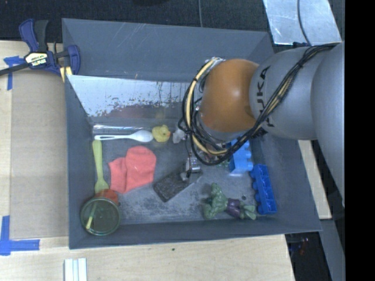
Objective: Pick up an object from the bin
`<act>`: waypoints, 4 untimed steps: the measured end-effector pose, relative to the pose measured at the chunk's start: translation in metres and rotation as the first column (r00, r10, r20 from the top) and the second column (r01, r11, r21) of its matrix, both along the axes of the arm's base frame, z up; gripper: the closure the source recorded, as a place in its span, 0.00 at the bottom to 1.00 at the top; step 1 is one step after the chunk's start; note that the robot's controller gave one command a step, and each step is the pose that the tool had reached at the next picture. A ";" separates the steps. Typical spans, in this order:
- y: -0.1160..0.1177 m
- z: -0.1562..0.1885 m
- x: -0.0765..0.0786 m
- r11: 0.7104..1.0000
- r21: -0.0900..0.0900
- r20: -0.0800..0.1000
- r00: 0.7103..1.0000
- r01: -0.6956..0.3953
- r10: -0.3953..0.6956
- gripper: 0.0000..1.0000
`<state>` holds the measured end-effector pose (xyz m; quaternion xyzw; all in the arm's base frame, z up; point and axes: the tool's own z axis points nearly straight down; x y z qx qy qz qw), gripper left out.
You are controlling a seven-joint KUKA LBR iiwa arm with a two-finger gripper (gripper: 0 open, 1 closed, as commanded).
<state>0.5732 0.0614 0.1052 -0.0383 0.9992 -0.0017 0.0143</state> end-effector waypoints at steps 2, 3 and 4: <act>0.087 -0.019 0.005 0.999 0.002 0.009 0.999 0.041 -0.041 0.00; 0.140 -0.034 0.010 0.998 0.006 0.007 0.998 0.064 -0.064 1.00; 0.140 -0.033 0.010 0.998 0.006 0.008 0.998 0.063 -0.063 1.00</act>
Offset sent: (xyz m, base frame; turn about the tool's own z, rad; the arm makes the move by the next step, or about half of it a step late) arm 0.0033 0.0842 -0.0186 0.0456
